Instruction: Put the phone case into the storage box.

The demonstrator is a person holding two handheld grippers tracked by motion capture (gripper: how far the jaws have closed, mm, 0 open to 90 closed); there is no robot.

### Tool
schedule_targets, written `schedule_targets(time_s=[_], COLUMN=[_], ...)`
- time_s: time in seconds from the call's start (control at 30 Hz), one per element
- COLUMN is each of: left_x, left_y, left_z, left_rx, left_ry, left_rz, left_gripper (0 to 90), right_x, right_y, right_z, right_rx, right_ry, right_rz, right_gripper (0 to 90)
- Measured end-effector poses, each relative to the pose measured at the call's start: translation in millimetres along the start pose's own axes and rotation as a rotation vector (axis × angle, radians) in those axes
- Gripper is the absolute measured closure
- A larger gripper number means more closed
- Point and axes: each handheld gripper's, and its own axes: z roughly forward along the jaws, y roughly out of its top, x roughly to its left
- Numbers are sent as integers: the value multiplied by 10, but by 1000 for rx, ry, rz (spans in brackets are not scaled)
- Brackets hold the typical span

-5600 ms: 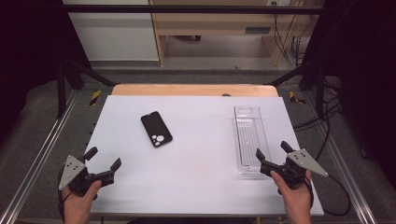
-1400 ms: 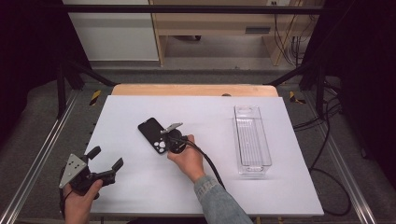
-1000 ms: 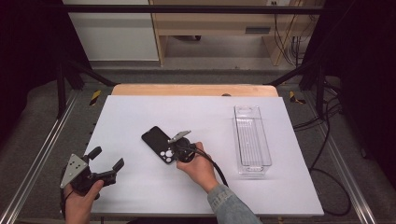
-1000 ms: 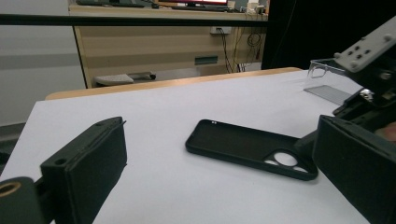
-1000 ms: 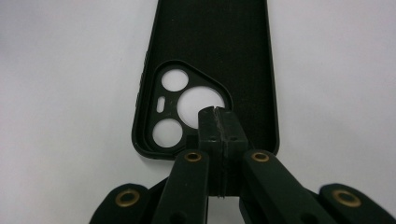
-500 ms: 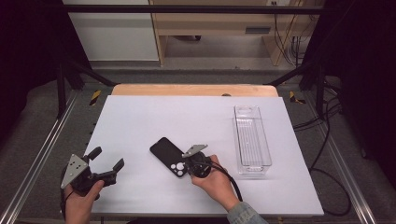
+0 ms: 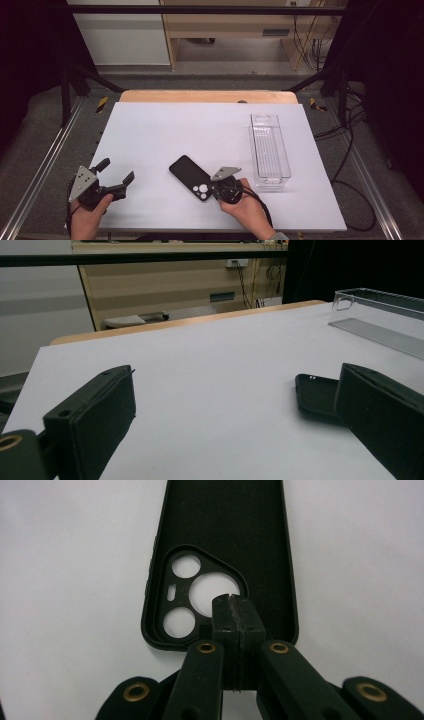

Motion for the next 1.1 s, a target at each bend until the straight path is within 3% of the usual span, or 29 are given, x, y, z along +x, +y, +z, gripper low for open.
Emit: schedule_targets(time_s=[0.33,0.53,1.1], left_x=[-25,-36,-31], left_y=[1,1,14], left_z=[31,26,6], left_rx=[11,12,6], left_ry=[-1,0,6], left_rz=[12,23,26], left_gripper=[30,30,28], right_x=[29,46,104], right_y=[-202,-237,-287], right_z=[-184,-218,-268], right_rx=[-6,-18,-11], right_ry=[-21,-16,-22], right_rz=[-35,-15,-25], right_gripper=[900,900,900])
